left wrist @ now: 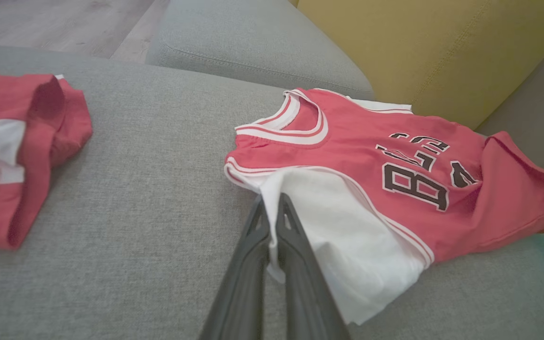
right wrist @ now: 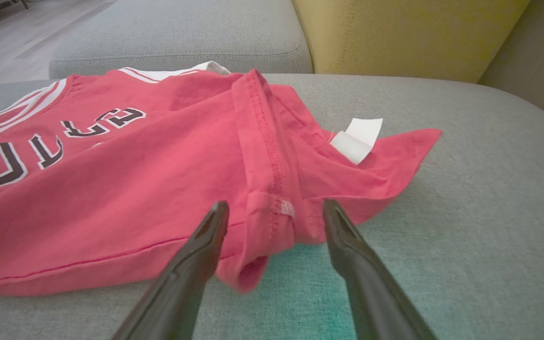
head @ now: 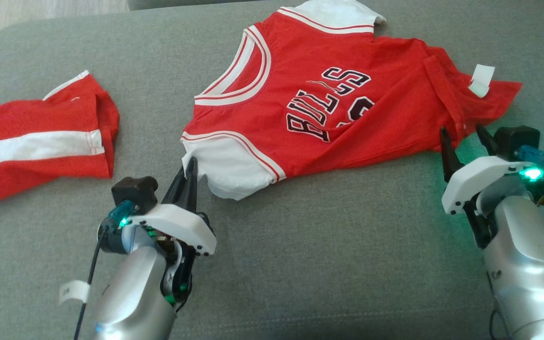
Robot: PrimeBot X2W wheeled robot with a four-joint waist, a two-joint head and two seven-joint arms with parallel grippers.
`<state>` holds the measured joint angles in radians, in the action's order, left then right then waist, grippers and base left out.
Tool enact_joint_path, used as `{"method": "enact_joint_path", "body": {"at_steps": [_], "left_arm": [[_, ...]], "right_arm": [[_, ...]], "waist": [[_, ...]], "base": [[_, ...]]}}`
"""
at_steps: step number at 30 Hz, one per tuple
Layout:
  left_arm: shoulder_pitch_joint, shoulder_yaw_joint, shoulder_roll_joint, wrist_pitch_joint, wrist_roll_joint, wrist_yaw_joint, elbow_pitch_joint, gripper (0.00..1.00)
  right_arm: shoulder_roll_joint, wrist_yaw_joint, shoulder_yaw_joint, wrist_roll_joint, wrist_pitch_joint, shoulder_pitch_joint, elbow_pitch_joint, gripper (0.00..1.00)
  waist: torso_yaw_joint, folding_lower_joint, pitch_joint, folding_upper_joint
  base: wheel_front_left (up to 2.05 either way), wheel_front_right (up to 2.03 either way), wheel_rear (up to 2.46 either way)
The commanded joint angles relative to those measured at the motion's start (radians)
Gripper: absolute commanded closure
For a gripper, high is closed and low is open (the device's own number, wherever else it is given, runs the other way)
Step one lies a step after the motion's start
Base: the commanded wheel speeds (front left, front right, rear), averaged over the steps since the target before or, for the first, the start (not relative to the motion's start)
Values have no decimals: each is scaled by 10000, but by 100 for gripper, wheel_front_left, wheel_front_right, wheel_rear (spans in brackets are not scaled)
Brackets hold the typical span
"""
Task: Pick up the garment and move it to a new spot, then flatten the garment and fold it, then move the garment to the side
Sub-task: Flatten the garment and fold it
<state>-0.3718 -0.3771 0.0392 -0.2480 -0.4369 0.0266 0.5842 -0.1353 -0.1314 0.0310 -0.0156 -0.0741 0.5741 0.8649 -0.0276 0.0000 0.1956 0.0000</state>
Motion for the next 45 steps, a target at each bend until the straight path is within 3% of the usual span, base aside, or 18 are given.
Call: {"method": "enact_joint_path", "body": {"at_steps": [1, 3, 4, 12, 17, 19, 23, 27, 30, 34, 42, 45], "left_arm": [[-355, 229, 117, -123, -65, 47, -321, 100], [-363, 213, 120, -124, -75, 49, -306, 100], [-367, 205, 121, -124, -79, 52, -299, 100], [-319, 263, 202, -127, -170, 72, -271, 100], [-292, 473, 308, -130, -335, 67, -476, 100], [-288, 635, 391, -122, -510, 16, -655, 100], [-530, 1240, 582, 353, -1423, -359, -1545, 100], [-1069, 1803, 868, 1073, -2170, -475, -2672, 100], [-1671, 2250, 1032, 1720, -2776, -419, -3517, 100], [-2739, 2911, 1040, 2544, -3693, -83, -4443, 100], [-4216, 3870, 863, 3031, -4698, 755, -5165, 100], [-4248, 4070, 792, 3091, -4893, 1022, -5315, 100]], "right_arm": [[-37, 7, -284, 81, -206, 443, -69, 28], [-40, 7, -365, 80, -312, 519, 82, 89], [-45, 7, -440, 72, -391, 556, 138, 100], [-318, 7, -914, -289, -728, 709, 376, 100], [-438, 7, -1579, -1097, -591, 748, 23, 100], [-524, 7, -2172, -1995, -271, 733, -405, 100], [-1552, 7, -4137, -5076, 1060, 624, -2777, 100], [-2823, 7, -4795, -7804, 2116, 642, -4993, 100], [-3421, 7, -4686, -9481, 2556, 825, -6080, 100], [-3760, 7, -4148, -11235, 2958, 1289, -6833, 100], [-3616, 7, -3497, -12853, 3381, 1804, -6984, 100], [-3738, 7, -3350, -12747, 3494, 1704, -6763, 100]], "waist": [[16, 0, 19, 0], [27, 0, 24, 0], [31, 0, 24, 0], [-2, 0, -168, 0], [-120, 0, -368, 0], [-215, 0, -528, 0], [-443, 0, -987, 0], [-535, 0, -1469, 0], [-544, 0, -1883, 0], [-526, 0, -2229, 0], [-607, 0, -2814, 0], [-628, 0, -2961, 0]], "base": [[0, 0, 0], [0, 0, 0], [0, 0, 0], [0, 0, 0], [0, 0, 0], [0, 0, 0], [0, 0, 0], [0, 0, 0], [0, 0, 0], [0, 0, 0], [0, 0, 0], [0, 0, 0]]}}
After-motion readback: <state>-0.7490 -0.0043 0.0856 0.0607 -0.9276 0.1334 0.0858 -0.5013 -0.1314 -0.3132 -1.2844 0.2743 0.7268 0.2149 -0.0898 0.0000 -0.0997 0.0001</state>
